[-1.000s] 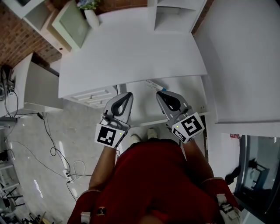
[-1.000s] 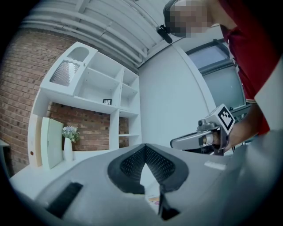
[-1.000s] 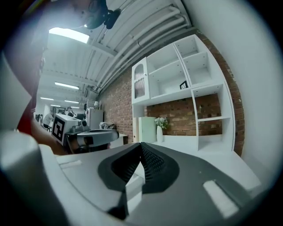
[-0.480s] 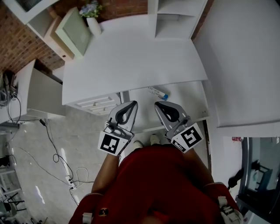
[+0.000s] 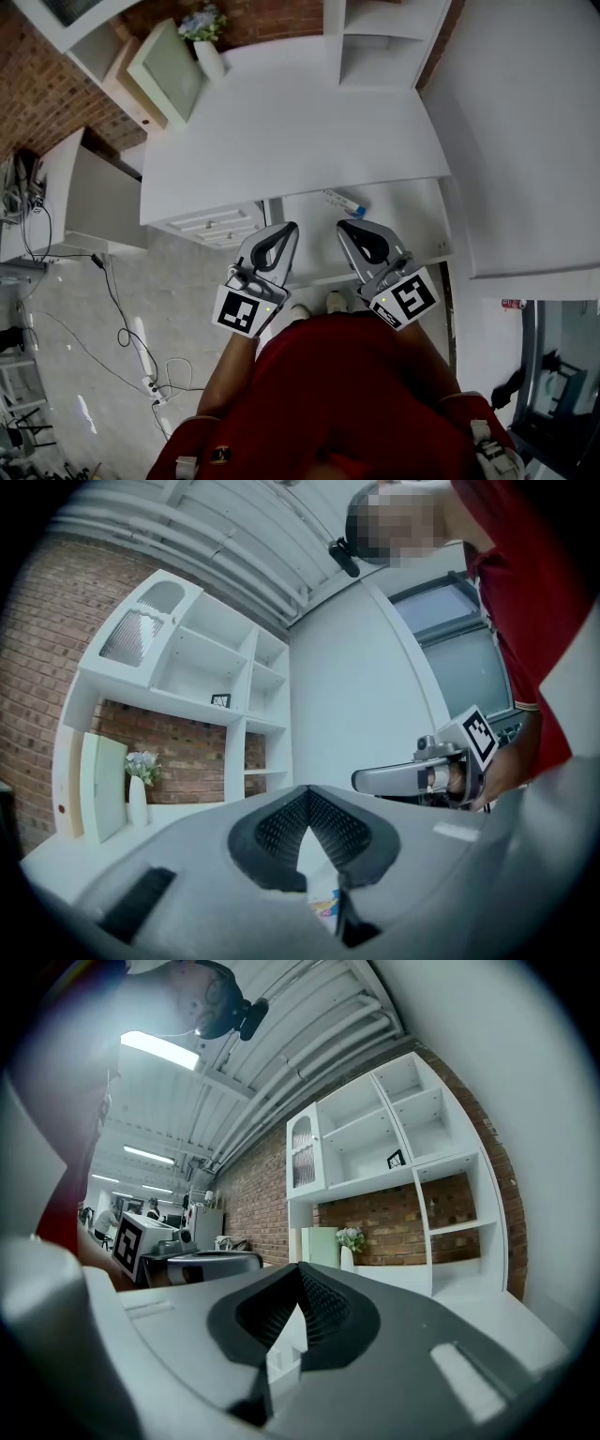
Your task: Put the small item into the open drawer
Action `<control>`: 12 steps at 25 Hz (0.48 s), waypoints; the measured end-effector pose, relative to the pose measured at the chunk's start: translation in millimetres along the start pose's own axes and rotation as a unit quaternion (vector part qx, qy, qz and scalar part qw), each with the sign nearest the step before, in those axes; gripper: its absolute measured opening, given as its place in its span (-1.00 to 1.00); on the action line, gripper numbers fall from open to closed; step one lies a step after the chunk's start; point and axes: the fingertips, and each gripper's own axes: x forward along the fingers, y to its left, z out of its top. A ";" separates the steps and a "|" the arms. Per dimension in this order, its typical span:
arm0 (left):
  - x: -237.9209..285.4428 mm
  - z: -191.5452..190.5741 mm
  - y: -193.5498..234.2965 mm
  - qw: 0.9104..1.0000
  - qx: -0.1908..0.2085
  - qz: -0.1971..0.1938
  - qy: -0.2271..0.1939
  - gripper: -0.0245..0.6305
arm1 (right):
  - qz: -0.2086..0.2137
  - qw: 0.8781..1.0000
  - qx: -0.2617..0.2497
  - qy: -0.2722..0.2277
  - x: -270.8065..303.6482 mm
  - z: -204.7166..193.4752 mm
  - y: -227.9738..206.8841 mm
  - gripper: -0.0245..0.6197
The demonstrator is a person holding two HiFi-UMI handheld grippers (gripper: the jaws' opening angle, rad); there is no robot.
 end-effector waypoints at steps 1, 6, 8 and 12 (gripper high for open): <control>0.0 -0.5 -0.3 1.000 0.000 0.001 0.001 -0.93 | 0.001 1.000 0.001 -0.001 0.3 0.1 -0.3 -0.89; -0.1 0.1 -2.6 1.000 0.001 0.006 0.003 -0.93 | 0.004 1.000 0.007 0.000 -0.4 -1.3 -2.5 -0.89; -0.4 0.4 -2.4 1.000 0.000 0.009 0.003 -0.93 | 0.007 1.000 0.006 0.001 -0.4 -2.1 -2.0 -0.89; 2.8 0.7 -3.5 1.000 0.003 0.011 0.005 -0.93 | 0.012 1.000 0.009 0.002 -1.4 -3.7 -4.1 -0.89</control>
